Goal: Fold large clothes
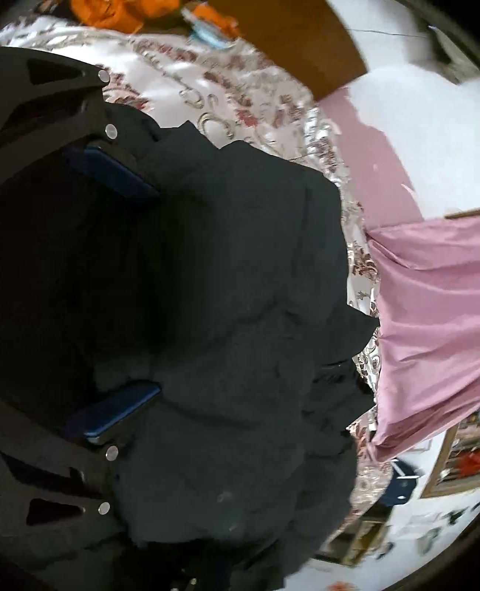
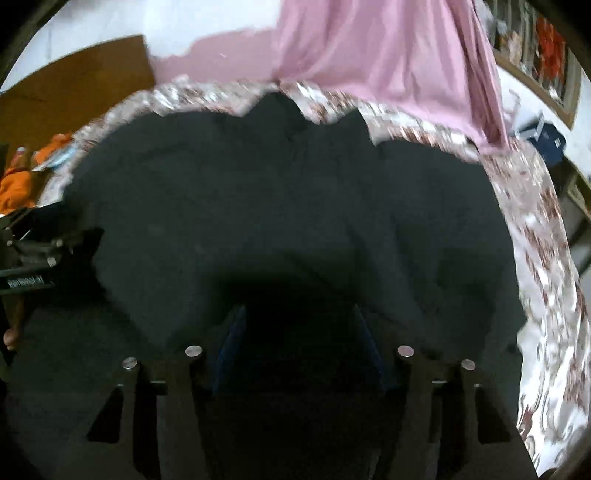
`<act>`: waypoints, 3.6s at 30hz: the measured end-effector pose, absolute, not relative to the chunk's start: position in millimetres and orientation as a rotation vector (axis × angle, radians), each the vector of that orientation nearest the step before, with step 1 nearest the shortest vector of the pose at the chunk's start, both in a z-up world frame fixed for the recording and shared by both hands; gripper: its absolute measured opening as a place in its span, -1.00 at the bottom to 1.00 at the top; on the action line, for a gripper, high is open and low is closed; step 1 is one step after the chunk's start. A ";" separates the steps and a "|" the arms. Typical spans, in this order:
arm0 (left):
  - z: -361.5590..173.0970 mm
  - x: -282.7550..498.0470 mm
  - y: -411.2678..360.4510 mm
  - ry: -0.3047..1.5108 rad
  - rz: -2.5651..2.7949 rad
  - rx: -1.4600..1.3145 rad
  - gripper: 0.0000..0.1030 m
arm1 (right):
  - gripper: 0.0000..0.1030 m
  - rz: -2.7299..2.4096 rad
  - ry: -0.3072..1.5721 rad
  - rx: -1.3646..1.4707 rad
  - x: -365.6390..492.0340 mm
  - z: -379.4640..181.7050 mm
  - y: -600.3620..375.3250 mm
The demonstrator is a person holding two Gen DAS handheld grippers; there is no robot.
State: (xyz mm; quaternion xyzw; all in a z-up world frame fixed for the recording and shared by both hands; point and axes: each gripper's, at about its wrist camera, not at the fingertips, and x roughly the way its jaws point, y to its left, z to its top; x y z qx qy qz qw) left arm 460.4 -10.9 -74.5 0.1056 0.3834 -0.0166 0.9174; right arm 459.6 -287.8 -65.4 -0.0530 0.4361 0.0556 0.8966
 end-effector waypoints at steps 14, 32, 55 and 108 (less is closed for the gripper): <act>-93.5 465.0 -27.1 0.792 0.038 0.331 1.00 | -0.03 0.101 0.831 -0.095 454.9 -100.8 -292.5; -13.8 342.7 -10.1 0.793 -0.043 0.055 1.00 | 0.42 0.187 0.730 0.037 359.1 -17.0 -319.6; 139.1 211.3 1.6 0.820 -0.164 -0.036 1.00 | 0.77 0.320 0.750 0.083 219.5 135.3 -365.7; 253.4 325.1 72.1 0.712 0.009 -0.088 1.00 | 0.78 0.321 0.713 0.023 332.0 304.3 -292.3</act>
